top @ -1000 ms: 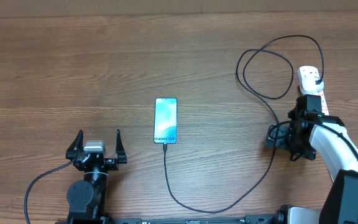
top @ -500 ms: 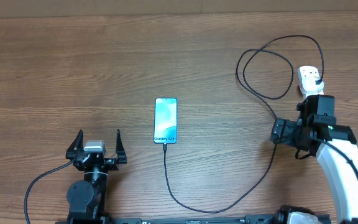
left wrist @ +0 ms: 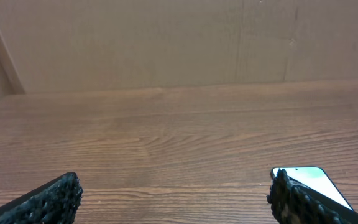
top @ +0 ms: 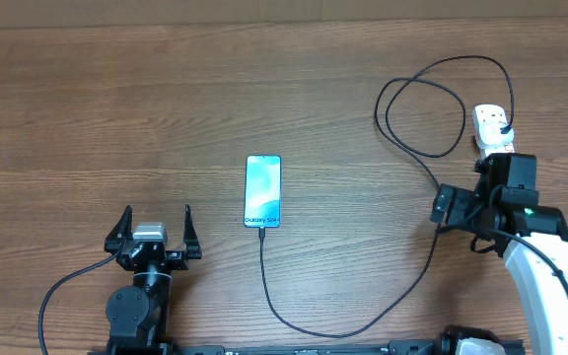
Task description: Plug charger to phone and switch on socket
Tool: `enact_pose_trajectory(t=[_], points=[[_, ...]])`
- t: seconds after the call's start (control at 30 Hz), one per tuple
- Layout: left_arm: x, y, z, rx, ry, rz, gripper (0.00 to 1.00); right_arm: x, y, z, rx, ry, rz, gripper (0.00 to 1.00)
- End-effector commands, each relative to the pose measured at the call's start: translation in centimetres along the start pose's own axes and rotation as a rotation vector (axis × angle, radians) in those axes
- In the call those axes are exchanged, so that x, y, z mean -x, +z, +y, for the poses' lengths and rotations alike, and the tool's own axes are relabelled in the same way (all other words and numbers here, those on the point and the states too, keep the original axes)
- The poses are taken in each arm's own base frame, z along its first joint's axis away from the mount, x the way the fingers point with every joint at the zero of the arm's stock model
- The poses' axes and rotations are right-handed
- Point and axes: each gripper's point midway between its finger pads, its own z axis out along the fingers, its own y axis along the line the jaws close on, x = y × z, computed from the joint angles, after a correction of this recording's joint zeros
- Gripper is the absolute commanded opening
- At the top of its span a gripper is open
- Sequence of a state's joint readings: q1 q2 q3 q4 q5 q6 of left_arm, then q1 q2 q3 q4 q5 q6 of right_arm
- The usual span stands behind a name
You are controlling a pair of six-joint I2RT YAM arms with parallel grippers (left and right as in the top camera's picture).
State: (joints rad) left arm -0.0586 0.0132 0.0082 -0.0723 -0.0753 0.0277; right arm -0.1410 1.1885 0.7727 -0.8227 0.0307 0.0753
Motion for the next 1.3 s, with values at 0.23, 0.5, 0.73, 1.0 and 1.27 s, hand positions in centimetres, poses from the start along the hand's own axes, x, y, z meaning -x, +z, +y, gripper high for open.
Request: enact_pose_trajectory(t=[0.23, 0.5, 0.73, 1.0, 1.27], points=[[0.0, 0.0, -0.1, -0.003, -0.013, -0.007, 1.0, -0.5, -1.9, 5.0, 0.09, -0.175, -0.069, 1.0], [0.0, 0.0, -0.1, -0.003, -0.013, -0.007, 1.0, 0.8, -1.4, 8.3, 0.203, -0.224, -0.177, 1.0], [0.0, 0.0, -0.1, -0.003, -0.013, -0.007, 1.0, 0.0, 1.3, 8.8, 0.256, -0.225, -0.272, 1.0], [0.0, 0.0, -0.1, -0.003, -0.013, -0.007, 0.99, 0.7, 0.0, 8.9, 0.288, -0.221, -0.39, 1.0], [0.0, 0.0, -0.1, -0.003, -0.013, -0.007, 1.0, 0.4, -1.5, 8.7, 0.295, -0.221, -0.417, 1.0]])
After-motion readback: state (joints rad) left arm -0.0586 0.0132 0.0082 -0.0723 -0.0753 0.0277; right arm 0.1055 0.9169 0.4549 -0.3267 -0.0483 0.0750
